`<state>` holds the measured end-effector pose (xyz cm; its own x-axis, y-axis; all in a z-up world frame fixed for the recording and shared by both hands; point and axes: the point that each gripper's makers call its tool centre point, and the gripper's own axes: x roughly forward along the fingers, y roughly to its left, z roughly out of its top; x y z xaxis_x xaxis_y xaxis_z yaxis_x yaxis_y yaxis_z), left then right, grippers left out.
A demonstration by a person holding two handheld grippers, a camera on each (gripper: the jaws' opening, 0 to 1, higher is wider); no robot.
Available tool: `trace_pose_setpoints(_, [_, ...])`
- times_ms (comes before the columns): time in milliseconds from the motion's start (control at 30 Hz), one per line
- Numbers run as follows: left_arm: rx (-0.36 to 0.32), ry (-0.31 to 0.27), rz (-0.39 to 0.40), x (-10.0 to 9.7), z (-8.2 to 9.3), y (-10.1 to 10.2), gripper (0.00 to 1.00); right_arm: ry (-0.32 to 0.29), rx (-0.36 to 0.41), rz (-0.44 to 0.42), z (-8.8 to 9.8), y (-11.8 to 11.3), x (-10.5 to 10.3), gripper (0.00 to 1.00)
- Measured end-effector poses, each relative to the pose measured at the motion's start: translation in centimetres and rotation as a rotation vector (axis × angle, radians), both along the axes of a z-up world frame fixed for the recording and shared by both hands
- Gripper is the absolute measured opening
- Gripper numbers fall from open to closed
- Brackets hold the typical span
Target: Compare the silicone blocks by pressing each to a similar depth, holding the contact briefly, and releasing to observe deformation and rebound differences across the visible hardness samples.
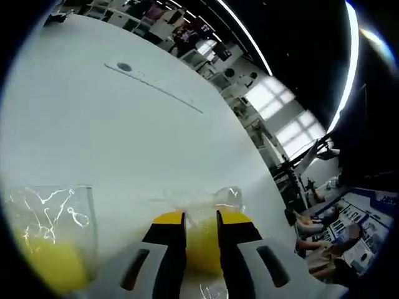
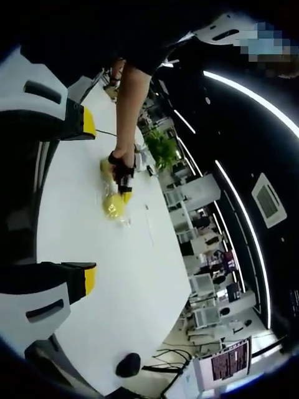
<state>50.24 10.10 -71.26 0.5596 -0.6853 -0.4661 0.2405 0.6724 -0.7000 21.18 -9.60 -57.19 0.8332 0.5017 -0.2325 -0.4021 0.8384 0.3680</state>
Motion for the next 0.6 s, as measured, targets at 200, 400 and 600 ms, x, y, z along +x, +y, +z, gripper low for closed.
trace_pose_setpoints(200, [0.012,-0.044,-0.004,-0.7,1.5,0.2,0.3,-0.021,-0.004,0.0,0.7,-0.4,-0.3,0.73])
trace_pose_setpoints(400, [0.103,-0.183,-0.026,-0.6,4.3,1.4,0.33,-0.032,0.002,0.031,0.5,0.1,-0.2,0.73])
trace_pose_setpoints(600, [0.137,-0.327,-0.071,-1.5,8.7,3.6,0.36,-0.062,0.02,0.061,0.8,0.9,0.4,0.72])
